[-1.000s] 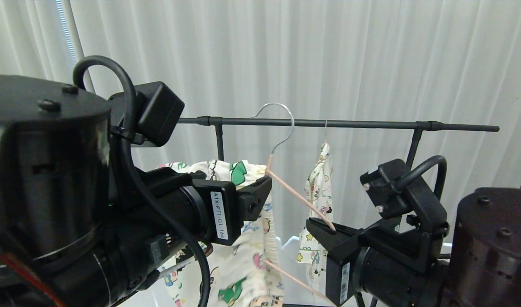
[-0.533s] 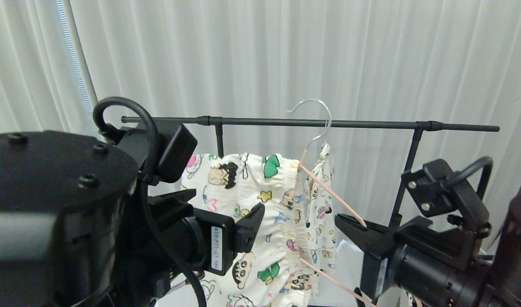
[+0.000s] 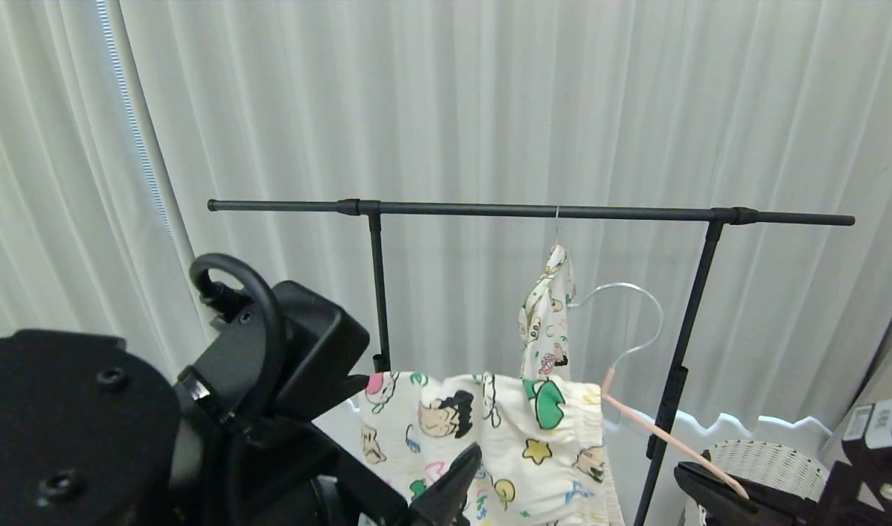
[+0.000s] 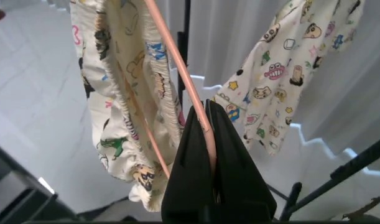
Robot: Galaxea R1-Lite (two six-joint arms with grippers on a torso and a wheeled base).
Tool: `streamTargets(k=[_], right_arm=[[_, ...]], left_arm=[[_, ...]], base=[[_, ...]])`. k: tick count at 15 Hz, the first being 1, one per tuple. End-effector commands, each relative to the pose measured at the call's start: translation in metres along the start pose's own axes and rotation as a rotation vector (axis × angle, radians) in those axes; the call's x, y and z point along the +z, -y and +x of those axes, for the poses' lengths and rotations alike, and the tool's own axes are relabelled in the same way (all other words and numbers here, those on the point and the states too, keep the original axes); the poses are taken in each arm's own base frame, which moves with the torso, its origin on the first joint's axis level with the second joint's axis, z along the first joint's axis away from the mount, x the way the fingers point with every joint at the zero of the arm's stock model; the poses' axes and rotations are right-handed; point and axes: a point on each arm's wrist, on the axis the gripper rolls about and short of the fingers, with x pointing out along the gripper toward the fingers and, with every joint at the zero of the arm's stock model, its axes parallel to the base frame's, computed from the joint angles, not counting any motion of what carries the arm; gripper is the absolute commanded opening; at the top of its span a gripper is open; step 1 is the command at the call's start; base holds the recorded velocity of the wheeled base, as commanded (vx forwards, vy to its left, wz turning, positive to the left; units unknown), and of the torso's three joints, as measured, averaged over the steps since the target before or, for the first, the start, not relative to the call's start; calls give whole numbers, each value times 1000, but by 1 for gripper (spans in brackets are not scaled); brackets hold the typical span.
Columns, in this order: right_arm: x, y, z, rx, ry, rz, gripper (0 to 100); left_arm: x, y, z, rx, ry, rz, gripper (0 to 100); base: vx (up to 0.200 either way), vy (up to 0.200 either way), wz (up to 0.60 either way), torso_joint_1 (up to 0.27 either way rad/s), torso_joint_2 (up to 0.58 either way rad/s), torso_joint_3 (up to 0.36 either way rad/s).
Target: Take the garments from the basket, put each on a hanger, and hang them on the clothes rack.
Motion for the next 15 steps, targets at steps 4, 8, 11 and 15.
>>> streamTargets(k=[4, 8, 11, 15], right_arm=[[-21, 8, -29, 185, 2, -159, 0], [-24, 1, -29, 282, -17, -212, 0], [-26, -10, -30, 368, -35, -239, 0], [-20, -18, -21, 371, -43, -237, 0]], left_arm=[[-24, -8, -32, -388, -3, 153, 100], [-42, 8, -33, -546, -57, 245, 100], [-44, 16, -21, -547, -77, 254, 100], [-49, 25, -9, -553, -119, 283, 100]], base=[[0, 0, 0, 0, 0, 0], [0, 0, 0, 0, 0, 0], [0, 0, 0, 0, 0, 0], [0, 0, 0, 0, 0, 0]])
